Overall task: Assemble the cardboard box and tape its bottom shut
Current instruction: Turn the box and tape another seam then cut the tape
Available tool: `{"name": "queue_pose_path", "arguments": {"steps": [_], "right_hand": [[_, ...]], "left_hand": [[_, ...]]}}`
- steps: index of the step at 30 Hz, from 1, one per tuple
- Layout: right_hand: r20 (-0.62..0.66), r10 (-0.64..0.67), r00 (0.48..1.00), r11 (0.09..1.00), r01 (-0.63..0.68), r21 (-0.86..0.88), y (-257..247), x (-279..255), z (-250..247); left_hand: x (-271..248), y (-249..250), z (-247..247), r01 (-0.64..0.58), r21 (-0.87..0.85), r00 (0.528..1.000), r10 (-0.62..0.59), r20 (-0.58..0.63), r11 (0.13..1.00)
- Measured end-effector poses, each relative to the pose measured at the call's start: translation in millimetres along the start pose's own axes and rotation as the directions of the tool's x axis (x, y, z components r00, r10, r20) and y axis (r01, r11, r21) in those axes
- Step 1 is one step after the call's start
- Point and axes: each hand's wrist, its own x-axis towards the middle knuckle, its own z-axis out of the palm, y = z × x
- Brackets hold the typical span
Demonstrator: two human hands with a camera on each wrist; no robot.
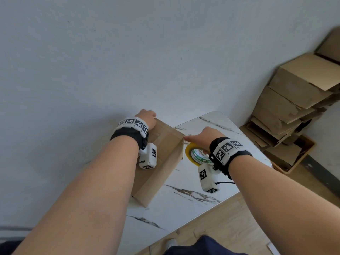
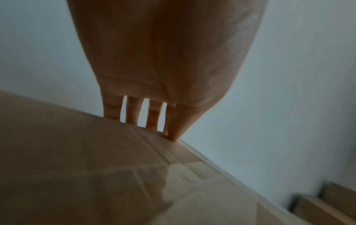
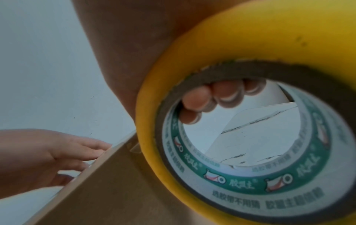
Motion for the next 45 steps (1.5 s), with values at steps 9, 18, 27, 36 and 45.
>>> {"name": "queue_pose_path", "arguments": {"steps": [9,18,27,36,45], "right_hand": [[-0.007,0.017,1.0,1.0,-0.017,0.006,-2,0,2],[-0.009,0.018,1.0,1.0,-0.018,0.005,-1,-2,0],[-0.015,0.032,0.999,0.999,-0.032,0.008,-1,-3,2],[-0.02,0.048,0.999,0.998,-0.047,0.045,0,-5,4],[-0.032,0.029,0.999,0.998,-0.027,0.06,4,-1,3]], "left_hand": [[-7,8,-1,-0.212,-0.013,0.977,0.212,0.027,0.977],[-11,22,9,-0.173,0.174,0.98,0.153,0.124,0.969],[-22,27,10,-0.329,-0.058,0.942,0.332,0.041,0.943],[-22,37,14,-0.315,0.129,0.942,0.293,0.164,0.94],[-26,38,19,-0.271,0.04,0.953,0.262,0.153,0.962]]}}
